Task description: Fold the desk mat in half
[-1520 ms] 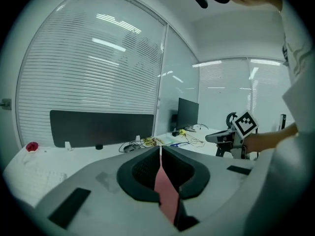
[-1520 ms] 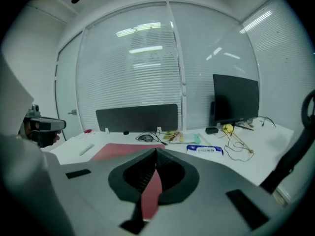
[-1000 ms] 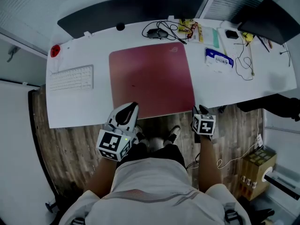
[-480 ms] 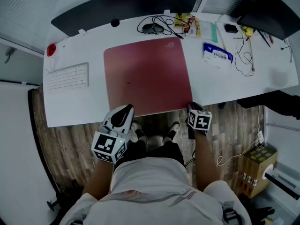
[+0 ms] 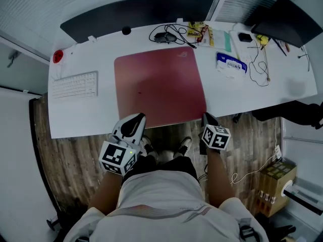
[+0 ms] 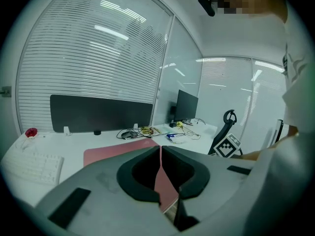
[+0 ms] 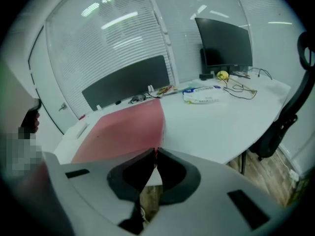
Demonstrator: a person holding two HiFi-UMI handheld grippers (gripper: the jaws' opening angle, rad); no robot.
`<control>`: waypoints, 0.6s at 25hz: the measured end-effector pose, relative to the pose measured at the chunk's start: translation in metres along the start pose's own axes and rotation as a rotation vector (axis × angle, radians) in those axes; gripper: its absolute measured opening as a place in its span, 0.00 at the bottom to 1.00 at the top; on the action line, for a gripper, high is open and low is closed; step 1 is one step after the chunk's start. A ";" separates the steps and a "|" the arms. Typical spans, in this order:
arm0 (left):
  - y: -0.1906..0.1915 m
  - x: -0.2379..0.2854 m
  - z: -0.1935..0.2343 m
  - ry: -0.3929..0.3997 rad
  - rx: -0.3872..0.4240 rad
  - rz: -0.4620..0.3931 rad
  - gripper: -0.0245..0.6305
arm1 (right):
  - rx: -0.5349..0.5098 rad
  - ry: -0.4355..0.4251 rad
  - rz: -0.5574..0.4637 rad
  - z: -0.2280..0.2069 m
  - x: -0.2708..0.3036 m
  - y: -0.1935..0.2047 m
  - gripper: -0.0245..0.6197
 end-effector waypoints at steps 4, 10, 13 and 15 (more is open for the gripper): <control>-0.006 -0.014 0.000 -0.018 0.008 -0.034 0.07 | 0.027 -0.103 -0.048 0.020 -0.026 -0.023 0.15; -0.014 -0.049 0.010 -0.084 0.019 -0.086 0.07 | 0.014 -0.283 -0.105 0.072 -0.052 -0.055 0.15; -0.015 -0.071 0.018 -0.130 0.021 -0.111 0.07 | -0.037 -0.355 -0.121 0.108 -0.057 -0.063 0.14; -0.013 -0.089 0.023 -0.163 0.018 -0.123 0.07 | -0.080 -0.395 -0.125 0.134 -0.058 -0.063 0.14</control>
Point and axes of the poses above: the fingertips, and each gripper's own axes: x forward along the fingers, z to its left, y out of its underside, the point moved 9 cm from there along -x, backward along the fingers, and after that the axes turned 15 degrees about y, right-handed, at the moved point
